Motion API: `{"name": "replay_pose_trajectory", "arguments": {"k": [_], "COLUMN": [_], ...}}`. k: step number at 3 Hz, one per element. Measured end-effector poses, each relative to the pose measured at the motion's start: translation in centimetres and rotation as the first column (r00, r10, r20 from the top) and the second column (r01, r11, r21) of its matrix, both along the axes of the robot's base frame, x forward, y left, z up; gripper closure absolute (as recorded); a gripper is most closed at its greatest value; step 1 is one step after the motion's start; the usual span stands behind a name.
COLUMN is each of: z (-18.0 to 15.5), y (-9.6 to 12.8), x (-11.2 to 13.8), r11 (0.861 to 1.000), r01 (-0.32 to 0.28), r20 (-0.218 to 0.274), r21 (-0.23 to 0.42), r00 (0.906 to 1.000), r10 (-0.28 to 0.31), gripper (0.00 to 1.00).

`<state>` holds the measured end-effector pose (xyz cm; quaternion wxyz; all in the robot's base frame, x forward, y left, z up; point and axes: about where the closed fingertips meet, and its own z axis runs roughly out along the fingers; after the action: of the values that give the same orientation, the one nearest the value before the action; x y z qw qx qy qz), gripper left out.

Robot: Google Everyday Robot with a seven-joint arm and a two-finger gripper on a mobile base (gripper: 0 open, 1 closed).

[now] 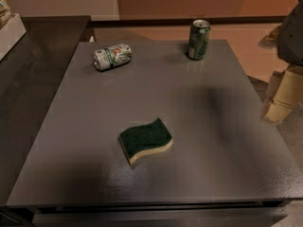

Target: Pick 7up can

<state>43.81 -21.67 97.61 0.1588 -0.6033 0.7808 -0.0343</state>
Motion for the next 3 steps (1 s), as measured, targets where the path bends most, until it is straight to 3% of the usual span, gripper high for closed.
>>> {"name": "replay_pose_trajectory", "arguments": {"k": [1, 2, 3], "z": [0.0, -0.1, -0.9], "y": [0.0, 1.5, 5.3], "x": [0.0, 0.8, 2.9], "r11": [1.0, 1.0, 0.996], "r01": [0.0, -0.002, -0.032], "r20": [0.0, 0.01, 0.027], "r21": [0.0, 0.021, 0.08], "r00": [1.0, 1.0, 0.9992], "r10": [0.0, 0.001, 0.03], "gripper": [0.0, 0.0, 0.0]}}
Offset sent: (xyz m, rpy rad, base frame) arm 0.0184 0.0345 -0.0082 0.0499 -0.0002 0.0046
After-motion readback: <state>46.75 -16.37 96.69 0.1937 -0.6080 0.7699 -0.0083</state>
